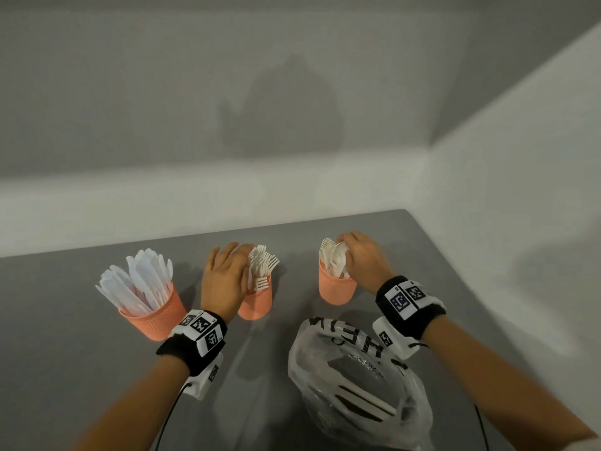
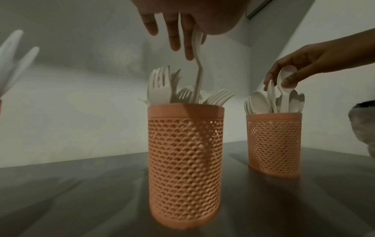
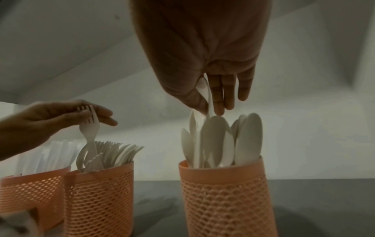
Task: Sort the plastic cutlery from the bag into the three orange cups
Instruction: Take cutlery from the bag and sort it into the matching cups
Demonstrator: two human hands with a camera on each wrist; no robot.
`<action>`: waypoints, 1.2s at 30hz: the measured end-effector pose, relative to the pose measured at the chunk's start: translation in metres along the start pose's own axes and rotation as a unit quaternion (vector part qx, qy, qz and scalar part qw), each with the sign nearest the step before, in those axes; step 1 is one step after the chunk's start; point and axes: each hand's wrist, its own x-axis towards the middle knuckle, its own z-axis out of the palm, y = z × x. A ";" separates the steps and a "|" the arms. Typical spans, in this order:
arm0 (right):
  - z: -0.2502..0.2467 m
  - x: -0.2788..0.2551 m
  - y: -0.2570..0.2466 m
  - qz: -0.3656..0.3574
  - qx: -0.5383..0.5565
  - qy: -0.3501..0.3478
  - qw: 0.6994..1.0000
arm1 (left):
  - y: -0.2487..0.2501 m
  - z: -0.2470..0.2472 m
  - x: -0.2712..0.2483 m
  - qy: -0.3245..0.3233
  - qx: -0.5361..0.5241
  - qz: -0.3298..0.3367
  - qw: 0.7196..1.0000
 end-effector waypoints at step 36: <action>0.024 0.011 0.003 0.053 -0.143 -0.174 0.973 | 0.017 0.028 0.006 -0.200 0.086 -0.075 0.973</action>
